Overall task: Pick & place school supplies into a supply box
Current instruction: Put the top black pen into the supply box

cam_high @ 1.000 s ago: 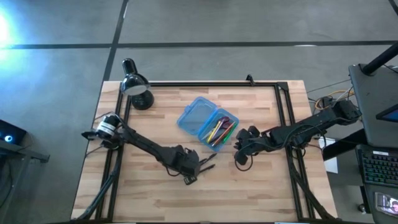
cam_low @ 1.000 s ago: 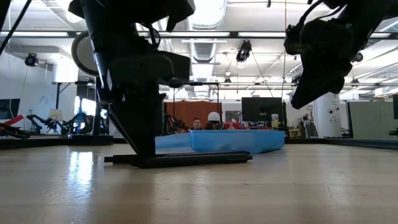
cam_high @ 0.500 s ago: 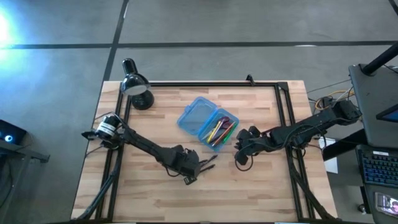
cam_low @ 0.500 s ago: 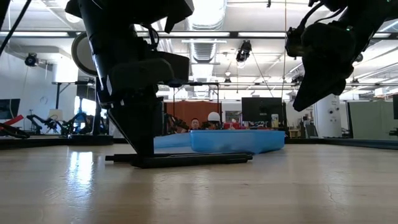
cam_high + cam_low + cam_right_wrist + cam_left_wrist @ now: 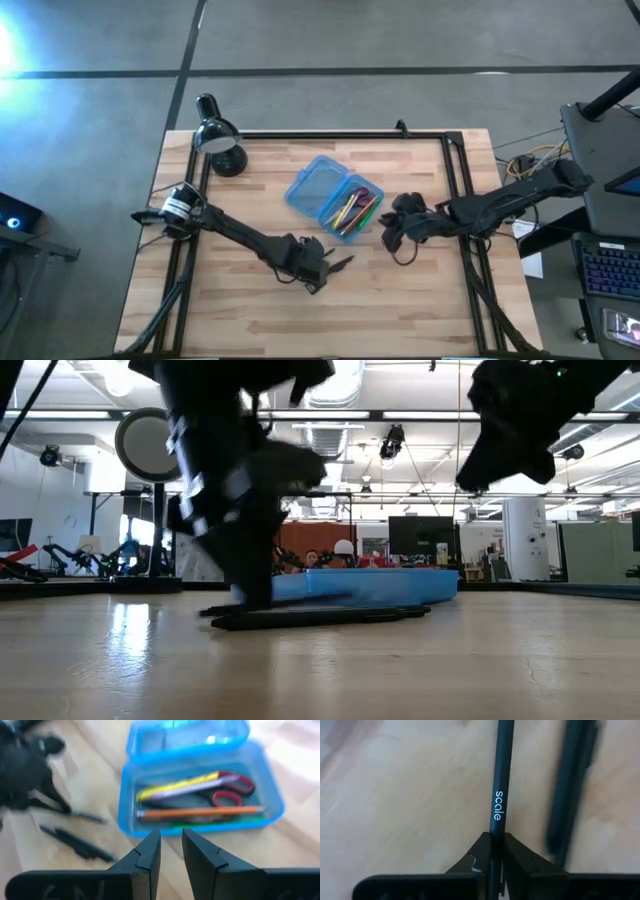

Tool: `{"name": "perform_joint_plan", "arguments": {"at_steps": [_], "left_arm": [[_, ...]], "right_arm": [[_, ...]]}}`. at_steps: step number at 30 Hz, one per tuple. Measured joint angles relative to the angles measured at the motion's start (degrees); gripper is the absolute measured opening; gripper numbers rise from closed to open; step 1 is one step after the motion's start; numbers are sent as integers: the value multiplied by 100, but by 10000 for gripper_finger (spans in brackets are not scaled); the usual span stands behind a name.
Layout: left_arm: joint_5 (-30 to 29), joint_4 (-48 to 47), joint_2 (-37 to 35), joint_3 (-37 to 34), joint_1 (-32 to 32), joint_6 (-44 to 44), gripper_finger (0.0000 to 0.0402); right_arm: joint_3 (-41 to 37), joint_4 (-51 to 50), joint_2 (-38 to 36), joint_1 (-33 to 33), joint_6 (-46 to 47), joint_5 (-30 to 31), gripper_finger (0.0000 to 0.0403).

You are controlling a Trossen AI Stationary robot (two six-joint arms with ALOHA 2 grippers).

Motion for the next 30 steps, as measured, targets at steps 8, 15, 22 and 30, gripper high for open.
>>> {"name": "perform_joint_plan", "arguments": {"at_steps": [8,15,22,30], "left_arm": [[-542,-435,-355,696,192,-630,7],[-422,113,-298,1044,1228,-606,7],[438,566,-150,1053,2390,-137,7],[1010,547,84,1151,2614,-45,7]], "right_arm": [[-2,-218,-682,0,2,485,73],[-2,-421,-840,15,177,557,73],[-2,-536,-891,192,288,551,72],[-88,-716,-893,280,460,556,72]]}}
